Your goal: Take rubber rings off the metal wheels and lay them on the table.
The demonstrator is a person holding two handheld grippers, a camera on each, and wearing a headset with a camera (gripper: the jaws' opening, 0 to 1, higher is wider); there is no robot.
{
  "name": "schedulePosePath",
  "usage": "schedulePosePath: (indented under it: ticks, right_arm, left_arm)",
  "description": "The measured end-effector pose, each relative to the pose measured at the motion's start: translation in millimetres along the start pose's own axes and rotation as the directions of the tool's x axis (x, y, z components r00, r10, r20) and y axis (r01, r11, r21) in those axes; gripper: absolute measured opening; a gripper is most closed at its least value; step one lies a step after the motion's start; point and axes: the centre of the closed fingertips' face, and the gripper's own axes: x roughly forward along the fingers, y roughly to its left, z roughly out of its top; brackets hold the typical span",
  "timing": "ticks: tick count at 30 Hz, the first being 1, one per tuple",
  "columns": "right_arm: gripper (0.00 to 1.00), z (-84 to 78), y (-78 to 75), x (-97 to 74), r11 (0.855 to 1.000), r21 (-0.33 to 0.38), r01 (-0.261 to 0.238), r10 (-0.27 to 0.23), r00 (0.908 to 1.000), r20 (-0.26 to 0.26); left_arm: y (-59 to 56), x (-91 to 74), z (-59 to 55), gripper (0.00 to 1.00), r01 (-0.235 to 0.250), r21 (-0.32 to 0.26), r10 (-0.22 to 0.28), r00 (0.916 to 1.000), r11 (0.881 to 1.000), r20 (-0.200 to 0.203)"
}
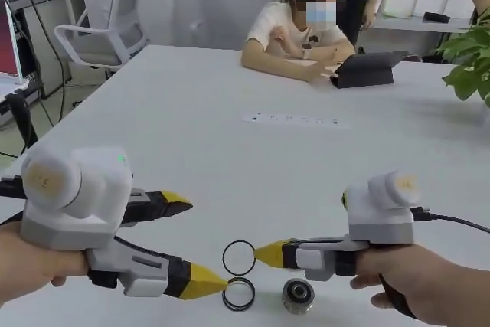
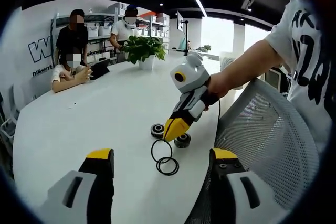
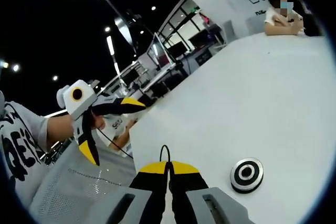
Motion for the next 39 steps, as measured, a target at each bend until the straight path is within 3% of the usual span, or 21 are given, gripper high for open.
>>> schedulePosePath:
  ticks: [8, 13, 23, 39]
  right_arm:
    - [0.00, -14.0, -1.5, 7.9, 1.000, 0.007, 0.012, -0.011, 0.9972, -0.074]
    - [0.00, -24.8, -3.4, 12.1, 0.999, -0.009, 0.033, -0.034, 0.9900, -0.137]
    - [0.00, -35.7, -9.4, 14.0, 0.997, -0.045, 0.061, -0.069, 0.9783, -0.195]
    - [0.00, -37.8, -14.2, 10.4, 0.994, -0.068, 0.085, -0.098, 0.9723, -0.212]
  left_arm:
    - [-1.2, -2.7, -3.8, 0.73, -0.002, 0.006, 0.002, 0.9999, 1.000, -0.011]
    - [-0.7, -4.4, -4.8, 0.73, -0.006, 0.002, 0.006, 0.9999, 1.000, -0.012]
    - [0.2, -7.9, -10.2, 0.72, -0.013, -0.006, 0.013, 0.9997, 1.000, -0.021]
    - [1.5, -9.0, -13.1, 0.72, -0.014, -0.008, 0.014, 0.9994, 1.000, -0.030]
